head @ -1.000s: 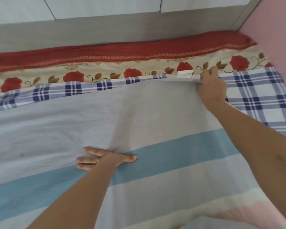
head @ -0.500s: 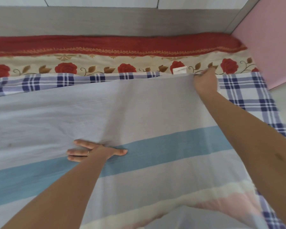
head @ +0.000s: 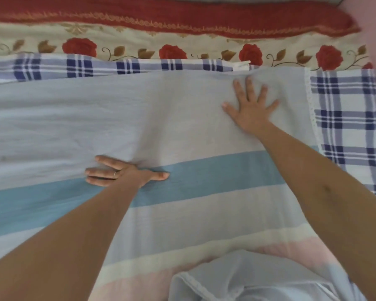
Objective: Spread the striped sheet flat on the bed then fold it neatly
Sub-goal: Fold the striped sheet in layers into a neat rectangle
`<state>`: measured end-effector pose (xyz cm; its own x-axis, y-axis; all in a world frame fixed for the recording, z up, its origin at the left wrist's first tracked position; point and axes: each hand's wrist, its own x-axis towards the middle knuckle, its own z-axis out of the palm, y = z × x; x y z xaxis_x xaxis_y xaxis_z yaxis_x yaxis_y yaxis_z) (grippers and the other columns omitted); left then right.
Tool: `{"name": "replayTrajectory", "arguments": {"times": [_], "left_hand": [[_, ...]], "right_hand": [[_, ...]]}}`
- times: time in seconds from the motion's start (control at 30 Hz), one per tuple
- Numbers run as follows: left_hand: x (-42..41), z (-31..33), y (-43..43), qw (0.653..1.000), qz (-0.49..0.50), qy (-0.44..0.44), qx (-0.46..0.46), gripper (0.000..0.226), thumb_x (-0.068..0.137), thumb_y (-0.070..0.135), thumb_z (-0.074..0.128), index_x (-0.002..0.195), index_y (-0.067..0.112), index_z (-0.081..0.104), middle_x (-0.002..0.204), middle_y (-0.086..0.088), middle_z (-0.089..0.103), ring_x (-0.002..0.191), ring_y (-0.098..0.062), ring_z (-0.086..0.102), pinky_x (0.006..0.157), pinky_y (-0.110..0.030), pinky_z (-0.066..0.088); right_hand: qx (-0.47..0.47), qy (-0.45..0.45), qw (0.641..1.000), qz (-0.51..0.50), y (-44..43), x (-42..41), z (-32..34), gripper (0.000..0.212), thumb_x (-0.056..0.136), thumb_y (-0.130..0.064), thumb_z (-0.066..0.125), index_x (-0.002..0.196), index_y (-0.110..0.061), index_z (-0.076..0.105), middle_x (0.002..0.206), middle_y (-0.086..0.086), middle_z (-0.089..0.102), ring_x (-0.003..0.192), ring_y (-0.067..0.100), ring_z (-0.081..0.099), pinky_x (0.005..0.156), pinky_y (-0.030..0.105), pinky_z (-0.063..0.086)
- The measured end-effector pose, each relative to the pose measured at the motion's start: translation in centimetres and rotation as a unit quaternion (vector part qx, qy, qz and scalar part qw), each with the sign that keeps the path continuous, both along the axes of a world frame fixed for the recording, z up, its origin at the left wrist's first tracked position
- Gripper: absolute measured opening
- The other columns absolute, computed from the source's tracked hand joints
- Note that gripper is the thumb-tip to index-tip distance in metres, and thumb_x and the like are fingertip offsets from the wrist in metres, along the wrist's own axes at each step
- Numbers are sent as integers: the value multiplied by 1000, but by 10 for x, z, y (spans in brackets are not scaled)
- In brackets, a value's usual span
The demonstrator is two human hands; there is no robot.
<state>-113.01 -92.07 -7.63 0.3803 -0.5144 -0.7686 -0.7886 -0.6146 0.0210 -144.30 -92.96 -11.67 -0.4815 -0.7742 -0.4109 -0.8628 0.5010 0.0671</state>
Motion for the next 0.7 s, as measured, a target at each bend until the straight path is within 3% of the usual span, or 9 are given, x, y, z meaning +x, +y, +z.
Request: {"name": "replayTrajectory", "arguments": {"times": [0.07, 0.17, 0.27, 0.33, 0.43, 0.53, 0.63, 0.7], "left_hand": [[3, -4, 3, 1000, -6, 5, -9, 170, 35, 56, 90, 139, 12, -37, 147, -23, -35, 138, -38, -29, 110, -55, -12], [7, -8, 8, 999, -13, 12, -36, 170, 34, 58, 89, 140, 12, -35, 148, -24, -33, 139, -38, -28, 110, -57, -11], [7, -10, 8, 998, -16, 14, -62, 170, 33, 60, 88, 141, 12, -35, 148, -24, -33, 139, -39, -28, 110, -59, -10], [15, -2, 23, 997, -17, 25, -77, 166, 38, 63, 86, 141, 13, -33, 149, -23, -33, 139, -38, -27, 110, -60, -9], [19, 2, 27, 990, -22, 81, -116, 152, 50, 68, 79, 146, 14, -26, 151, -21, -30, 141, -36, -25, 111, -59, -7], [44, 9, 60, 968, -55, 166, -182, 115, 74, 64, 64, 152, 16, -4, 158, -11, -15, 146, -24, -13, 115, -54, -4], [81, 11, 138, 931, -165, 260, -196, 69, 86, 49, 60, 144, 21, 36, 156, -8, 18, 145, -21, 10, 117, -41, 12], [124, 22, 214, 881, -327, 277, -202, 65, 73, 58, 63, 129, 25, 54, 150, -13, 27, 141, -28, 15, 109, -45, 23]], "right_hand": [[-3, 15, 996, -86, -17, 2, 5, 72, 90, -72, 12, 148, -39, -16, 159, -4, -19, 144, 41, -12, 105, 71, -7], [-97, 16, 991, -93, -11, 57, 14, 64, 100, -46, 25, 154, -21, 2, 161, 7, -1, 146, 38, -4, 113, 63, -5], [-301, -153, 941, -27, 48, 145, 23, 53, 94, -38, 42, 142, -15, 40, 148, 8, 39, 141, 28, 26, 114, 47, 7], [-334, -209, 917, 56, 123, 206, 45, 51, 86, -48, 45, 123, -14, 57, 121, 5, 60, 120, 25, 48, 102, 38, 26], [-229, -141, 955, 129, 225, 246, 52, 66, 71, -53, 60, 123, -11, 58, 117, 9, 61, 105, 27, 51, 88, 36, 37], [-119, -96, 982, 112, 313, 253, 61, 75, 60, -34, 83, 125, -9, 56, 117, 14, 59, 92, 35, 61, 73, 38, 52], [-53, -72, 994, 67, 344, 244, 67, 50, 76, -24, 72, 121, -11, 55, 119, 13, 51, 90, 35, 59, 63, 35, 47], [-10, -55, 998, 30, 349, 239, 71, 34, 88, -23, 59, 120, -12, 52, 121, 12, 48, 92, 34, 59, 63, 33, 41]]}}
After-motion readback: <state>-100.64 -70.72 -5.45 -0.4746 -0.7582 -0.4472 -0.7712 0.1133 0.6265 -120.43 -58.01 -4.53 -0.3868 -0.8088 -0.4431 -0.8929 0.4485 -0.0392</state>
